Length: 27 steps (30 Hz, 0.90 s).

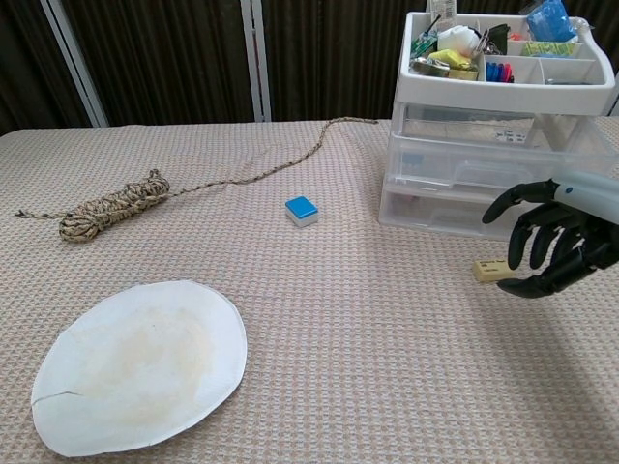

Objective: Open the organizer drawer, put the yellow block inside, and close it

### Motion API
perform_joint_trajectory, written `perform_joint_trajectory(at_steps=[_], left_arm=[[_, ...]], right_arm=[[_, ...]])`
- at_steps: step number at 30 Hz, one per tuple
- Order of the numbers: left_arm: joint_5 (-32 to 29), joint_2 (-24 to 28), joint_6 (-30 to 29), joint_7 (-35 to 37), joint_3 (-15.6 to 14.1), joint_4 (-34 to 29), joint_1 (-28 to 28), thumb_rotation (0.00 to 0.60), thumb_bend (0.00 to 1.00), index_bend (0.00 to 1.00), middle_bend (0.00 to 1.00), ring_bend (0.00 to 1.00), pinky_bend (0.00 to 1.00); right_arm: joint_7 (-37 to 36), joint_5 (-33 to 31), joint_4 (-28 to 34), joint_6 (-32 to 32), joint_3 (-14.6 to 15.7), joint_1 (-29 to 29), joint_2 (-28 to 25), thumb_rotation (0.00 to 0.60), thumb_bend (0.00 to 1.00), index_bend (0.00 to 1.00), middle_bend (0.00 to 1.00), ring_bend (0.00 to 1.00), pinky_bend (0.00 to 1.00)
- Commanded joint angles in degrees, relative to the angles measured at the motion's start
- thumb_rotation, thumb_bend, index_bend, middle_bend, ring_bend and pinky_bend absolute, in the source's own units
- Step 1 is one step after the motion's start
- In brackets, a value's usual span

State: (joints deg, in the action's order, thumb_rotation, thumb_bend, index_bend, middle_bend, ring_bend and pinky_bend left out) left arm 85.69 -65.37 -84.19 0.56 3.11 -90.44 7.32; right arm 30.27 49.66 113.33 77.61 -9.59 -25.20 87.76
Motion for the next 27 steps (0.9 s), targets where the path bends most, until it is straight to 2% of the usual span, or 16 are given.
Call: perform_joint_trajectory(at_steps=[1, 6, 13, 17, 22, 27], left_arm=[[-0.05, 0.01, 0.07, 0.02, 0.0, -0.01, 0.01, 0.6, 0.21, 0.02, 0.0, 0.0, 0.0], [-0.13, -0.01, 0.1, -0.07, 0.02, -0.04, 0.02, 0.6, 0.21, 0.02, 0.0, 0.0, 0.0], [-0.29, 0.01, 0.21, -0.18, 0.06, -0.17, 0.05, 0.6, 0.21, 0.02, 0.0, 0.0, 0.0], [-0.31, 0.02, 0.23, -0.2, 0.06, -0.23, 0.06, 0.6, 0.21, 0.02, 0.0, 0.0, 0.0], [-0.39, 0.07, 0.31, -0.08, 0.06, -0.32, 0.06, 0.6, 0.21, 0.02, 0.0, 0.0, 0.0], [-0.37, 0.12, 0.36, -0.01, 0.04, -0.33, 0.08, 0.6, 0.21, 0.02, 0.0, 0.0, 0.0]], right_arm=[[0.08, -1.4, -1.48, -0.75, -0.39, -0.4, 0.7, 0.6, 0.15, 0.27, 0.48, 0.45, 0.42], [-0.31, -3.2, -3.83, -1.42, -0.93, -0.71, 1.84, 0.6, 0.15, 0.31, 0.52, 0.5, 0.42], [0.28, -3.91, -6.63, -1.78, -0.76, -1.18, 3.2, 0.6, 0.15, 0.33, 0.73, 0.69, 0.46], [1.01, -3.86, -7.99, -1.6, -0.7, -1.52, 4.02, 0.6, 0.15, 0.27, 0.79, 0.74, 0.48], [3.24, -5.45, -8.76, -2.02, -0.41, -2.13, 4.31, 0.6, 0.15, 0.12, 0.79, 0.74, 0.48], [5.44, -8.83, -9.14, -2.61, -0.96, -2.9, 4.45, 0.6, 0.15, 0.1, 0.79, 0.74, 0.48]])
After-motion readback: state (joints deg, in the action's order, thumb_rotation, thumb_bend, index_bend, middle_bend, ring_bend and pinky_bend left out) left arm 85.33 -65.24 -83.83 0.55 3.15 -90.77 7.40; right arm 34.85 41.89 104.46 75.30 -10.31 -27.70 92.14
